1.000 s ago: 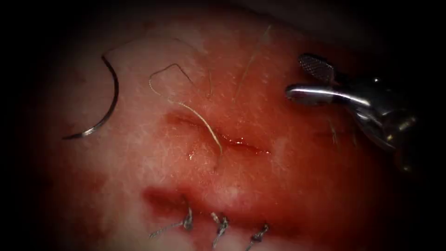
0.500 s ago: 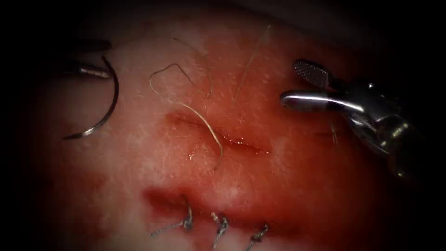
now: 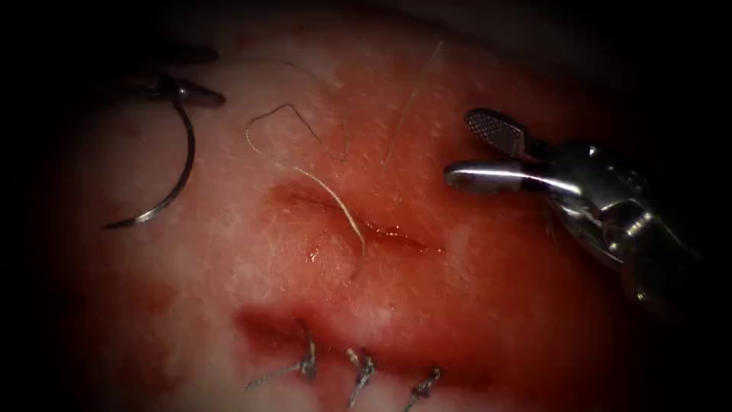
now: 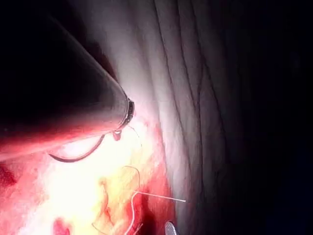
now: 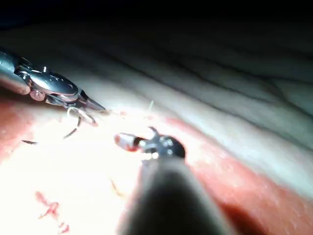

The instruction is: Wound Closure

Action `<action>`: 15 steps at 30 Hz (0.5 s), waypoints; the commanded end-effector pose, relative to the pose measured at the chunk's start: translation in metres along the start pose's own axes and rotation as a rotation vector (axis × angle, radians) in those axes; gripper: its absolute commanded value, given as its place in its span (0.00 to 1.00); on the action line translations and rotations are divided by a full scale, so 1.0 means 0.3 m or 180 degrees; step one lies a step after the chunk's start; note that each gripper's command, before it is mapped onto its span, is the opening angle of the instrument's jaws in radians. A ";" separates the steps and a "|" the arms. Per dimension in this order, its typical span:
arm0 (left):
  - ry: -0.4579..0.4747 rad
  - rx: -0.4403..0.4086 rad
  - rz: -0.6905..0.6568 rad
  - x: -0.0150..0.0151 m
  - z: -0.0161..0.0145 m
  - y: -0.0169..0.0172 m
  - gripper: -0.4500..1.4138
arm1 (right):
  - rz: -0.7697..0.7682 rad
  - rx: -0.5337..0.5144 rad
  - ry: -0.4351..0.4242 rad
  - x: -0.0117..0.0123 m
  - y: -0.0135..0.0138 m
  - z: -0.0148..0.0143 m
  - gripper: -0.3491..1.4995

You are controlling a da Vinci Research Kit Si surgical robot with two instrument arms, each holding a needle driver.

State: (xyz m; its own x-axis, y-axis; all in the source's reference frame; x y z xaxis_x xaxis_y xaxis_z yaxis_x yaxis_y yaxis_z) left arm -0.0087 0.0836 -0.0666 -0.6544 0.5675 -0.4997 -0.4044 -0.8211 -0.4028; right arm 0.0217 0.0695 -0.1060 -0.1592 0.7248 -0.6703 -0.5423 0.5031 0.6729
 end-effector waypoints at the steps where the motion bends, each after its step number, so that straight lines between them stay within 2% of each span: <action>1: 0.0011 -0.0005 0.0006 0.001 0.002 -0.001 0.62 | -0.0008 0.0010 0.0016 0.0017 0.0000 0.0030 0.94; 10: -0.0009 0.0013 0.0109 0.015 0.005 -0.004 0.63 | -0.0013 0.0008 0.0019 0.0010 -0.0002 0.0032 0.94; 15: -0.0267 0.0033 0.0288 0.015 0.009 -0.002 0.62 | -0.0014 0.0005 0.0010 0.0008 -0.0005 0.0031 0.94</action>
State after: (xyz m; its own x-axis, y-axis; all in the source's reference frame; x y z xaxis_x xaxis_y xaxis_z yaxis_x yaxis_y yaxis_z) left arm -0.0126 0.0858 -0.0669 -0.7460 0.4833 -0.4581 -0.3471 -0.8693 -0.3518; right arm 0.0219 0.0692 -0.1059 -0.1570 0.7242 -0.6715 -0.5440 0.5041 0.6708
